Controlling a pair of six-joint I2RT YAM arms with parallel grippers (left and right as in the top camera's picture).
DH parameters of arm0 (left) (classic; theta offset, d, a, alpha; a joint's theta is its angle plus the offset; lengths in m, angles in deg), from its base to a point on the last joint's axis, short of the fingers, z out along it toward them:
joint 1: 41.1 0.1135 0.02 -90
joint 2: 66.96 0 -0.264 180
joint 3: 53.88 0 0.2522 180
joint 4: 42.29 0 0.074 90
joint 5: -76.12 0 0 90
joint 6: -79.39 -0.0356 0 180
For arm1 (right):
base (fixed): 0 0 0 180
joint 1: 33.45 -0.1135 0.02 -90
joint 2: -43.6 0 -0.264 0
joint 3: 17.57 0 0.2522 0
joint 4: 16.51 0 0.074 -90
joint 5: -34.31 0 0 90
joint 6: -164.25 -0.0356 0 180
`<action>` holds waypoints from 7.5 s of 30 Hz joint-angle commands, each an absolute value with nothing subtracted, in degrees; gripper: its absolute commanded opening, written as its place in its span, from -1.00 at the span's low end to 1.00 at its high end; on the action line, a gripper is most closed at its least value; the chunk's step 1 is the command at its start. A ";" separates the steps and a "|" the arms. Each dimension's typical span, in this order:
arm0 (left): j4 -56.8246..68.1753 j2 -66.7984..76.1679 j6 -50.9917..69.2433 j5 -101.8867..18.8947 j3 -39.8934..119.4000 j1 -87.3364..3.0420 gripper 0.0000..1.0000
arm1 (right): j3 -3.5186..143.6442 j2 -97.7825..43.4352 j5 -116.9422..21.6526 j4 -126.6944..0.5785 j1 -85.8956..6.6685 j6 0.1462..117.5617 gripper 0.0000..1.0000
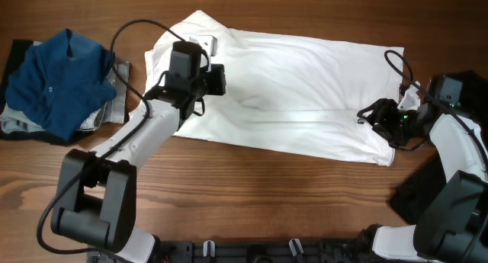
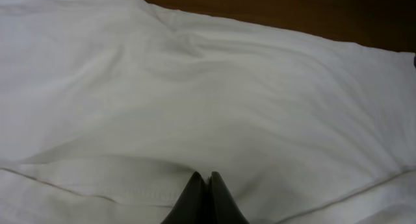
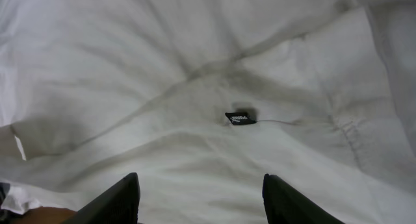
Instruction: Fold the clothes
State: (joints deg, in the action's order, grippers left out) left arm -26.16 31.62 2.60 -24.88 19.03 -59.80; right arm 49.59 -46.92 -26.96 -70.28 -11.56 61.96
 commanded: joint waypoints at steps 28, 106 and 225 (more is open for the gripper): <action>-20.80 40.78 1.53 -19.27 19.69 -52.37 -0.03 | 50.45 -45.85 -26.06 -70.13 -11.84 62.07 0.23; -27.01 37.07 1.64 -21.45 19.69 -46.81 -0.92 | 50.45 -45.85 -26.10 -70.06 -11.84 62.09 0.26; 5.10 33.74 8.33 -17.26 13.57 -28.72 -0.92 | 37.35 -46.09 -35.68 -72.58 -6.86 57.37 0.69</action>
